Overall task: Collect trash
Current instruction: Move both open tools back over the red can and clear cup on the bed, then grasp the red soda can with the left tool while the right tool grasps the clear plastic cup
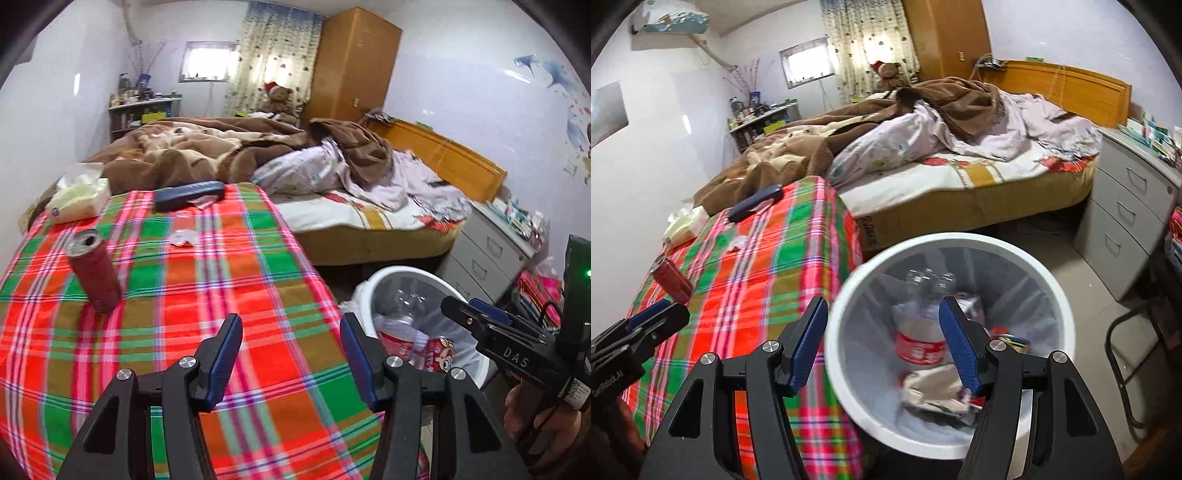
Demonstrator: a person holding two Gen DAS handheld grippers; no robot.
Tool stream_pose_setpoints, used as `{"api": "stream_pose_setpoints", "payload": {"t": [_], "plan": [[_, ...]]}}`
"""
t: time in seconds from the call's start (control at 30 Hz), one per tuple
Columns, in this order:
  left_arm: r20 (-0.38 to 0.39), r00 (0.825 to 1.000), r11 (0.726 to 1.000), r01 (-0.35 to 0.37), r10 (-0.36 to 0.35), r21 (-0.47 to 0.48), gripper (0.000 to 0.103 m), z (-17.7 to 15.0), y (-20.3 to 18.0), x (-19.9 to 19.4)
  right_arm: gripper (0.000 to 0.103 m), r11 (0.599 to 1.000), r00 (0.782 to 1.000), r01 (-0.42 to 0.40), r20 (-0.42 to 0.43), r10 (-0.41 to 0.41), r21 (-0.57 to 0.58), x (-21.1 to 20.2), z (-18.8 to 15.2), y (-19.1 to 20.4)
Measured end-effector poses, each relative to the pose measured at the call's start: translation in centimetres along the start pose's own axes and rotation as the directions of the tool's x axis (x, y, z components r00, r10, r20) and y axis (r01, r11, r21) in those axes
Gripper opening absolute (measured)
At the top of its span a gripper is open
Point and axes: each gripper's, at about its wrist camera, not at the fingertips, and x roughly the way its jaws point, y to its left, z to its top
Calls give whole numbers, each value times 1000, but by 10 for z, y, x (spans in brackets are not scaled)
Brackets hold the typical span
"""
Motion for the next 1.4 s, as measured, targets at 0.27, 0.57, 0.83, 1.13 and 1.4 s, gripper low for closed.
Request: {"api": "stream_pose_setpoints", "payload": {"t": [0.27,0.57,0.83,1.13,1.4], "plan": [[35,993,992,-113,114,-49,55,0,46,-18,64,996,998,-64,23,66,-65,7,7,35],[36,978,974,-203,208,-96,55,-1,91,-24,64,984,992,-121,4,123,-132,23,13,71],[19,970,961,-239,244,-136,62,-1,127,-12,64,968,988,-152,-31,149,-199,47,22,99],[-8,968,954,-248,251,-170,63,9,164,14,64,945,978,-207,-82,193,-253,83,35,128],[-39,963,950,-268,265,-159,63,21,184,46,64,929,970,-239,-103,218,-282,115,46,151]]}}
